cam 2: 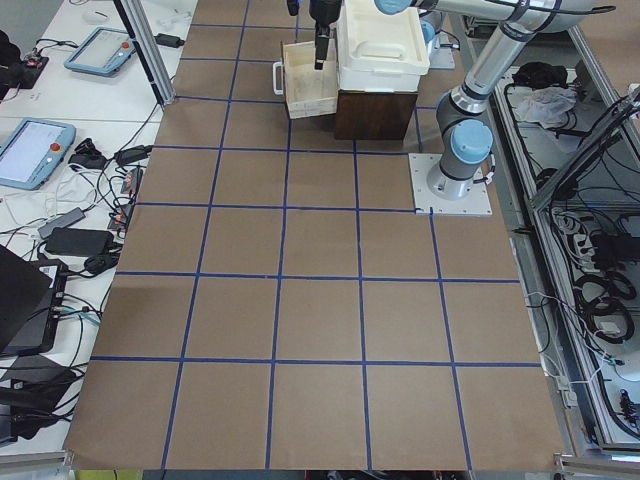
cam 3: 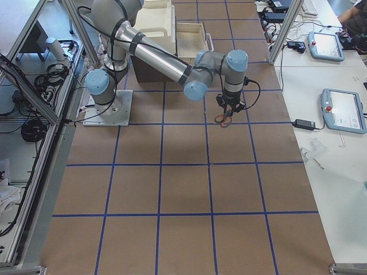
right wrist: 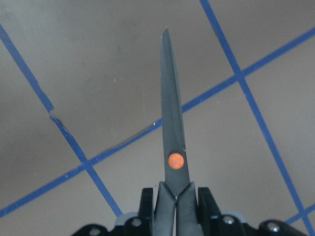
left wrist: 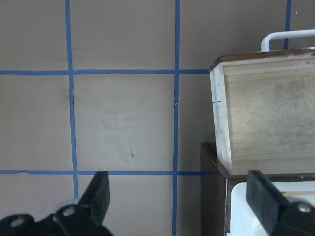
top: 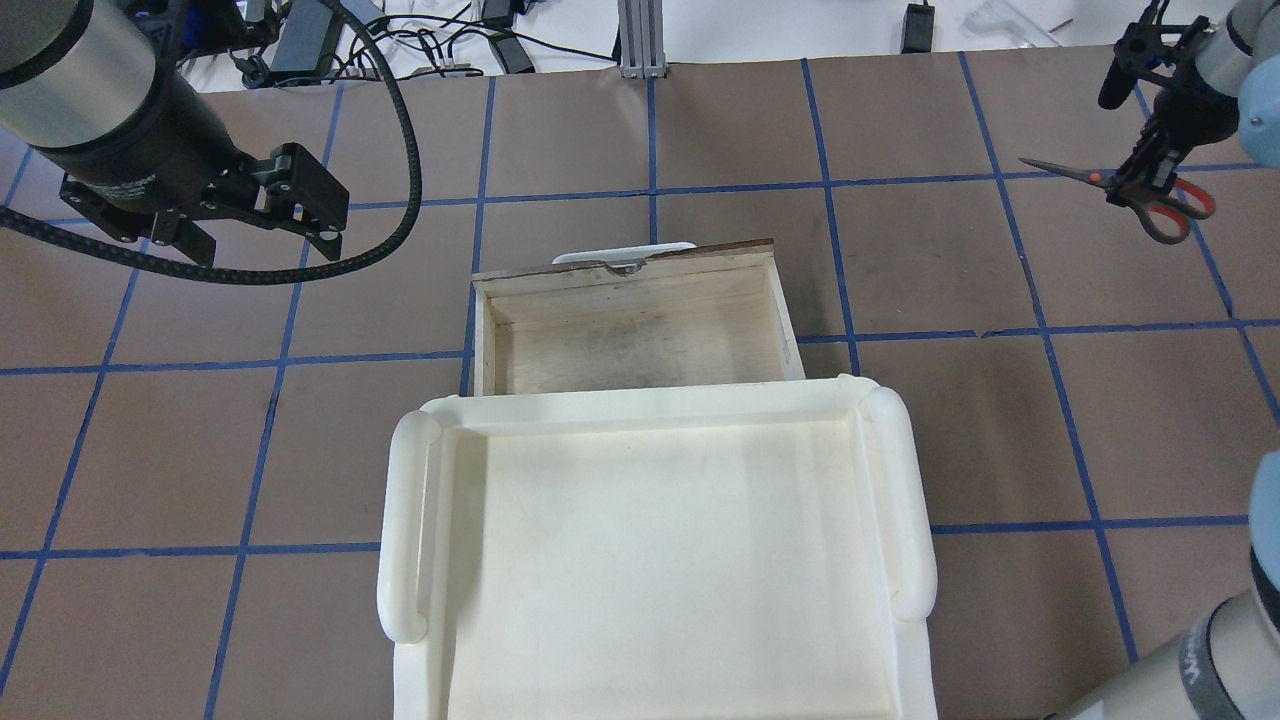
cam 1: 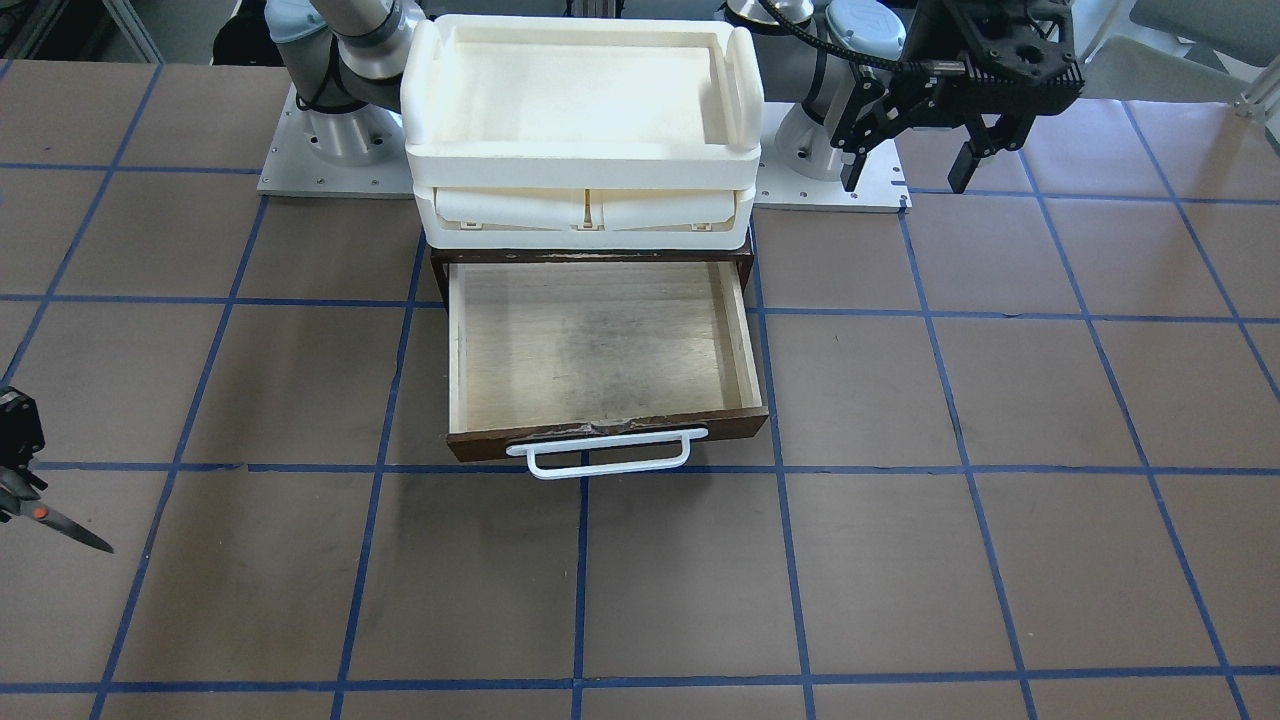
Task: Put scissors in drawer and close it
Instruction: 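Lift the scissors with the right gripper and carry them over the drawer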
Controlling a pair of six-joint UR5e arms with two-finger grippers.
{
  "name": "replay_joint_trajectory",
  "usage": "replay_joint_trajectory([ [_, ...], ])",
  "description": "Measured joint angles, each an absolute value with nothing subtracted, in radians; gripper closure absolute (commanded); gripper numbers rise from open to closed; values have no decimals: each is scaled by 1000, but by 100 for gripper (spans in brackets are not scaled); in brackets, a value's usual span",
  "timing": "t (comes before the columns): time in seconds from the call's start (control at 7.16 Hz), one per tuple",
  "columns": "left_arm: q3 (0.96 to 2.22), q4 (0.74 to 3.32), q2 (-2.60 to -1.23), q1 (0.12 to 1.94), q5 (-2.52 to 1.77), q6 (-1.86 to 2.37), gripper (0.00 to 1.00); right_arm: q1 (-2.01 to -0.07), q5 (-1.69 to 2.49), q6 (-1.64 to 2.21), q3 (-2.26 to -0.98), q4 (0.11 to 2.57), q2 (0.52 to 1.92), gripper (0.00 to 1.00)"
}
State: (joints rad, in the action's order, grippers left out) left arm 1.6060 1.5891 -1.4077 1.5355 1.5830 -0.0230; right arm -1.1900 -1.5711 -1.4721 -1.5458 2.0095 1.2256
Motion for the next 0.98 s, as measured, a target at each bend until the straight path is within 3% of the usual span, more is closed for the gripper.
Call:
replay_joint_trajectory([
  [0.98,1608,1589,-1408,1535,1582,-23,0,-1761,-1605,-1430,-1543,1912,1342,92],
])
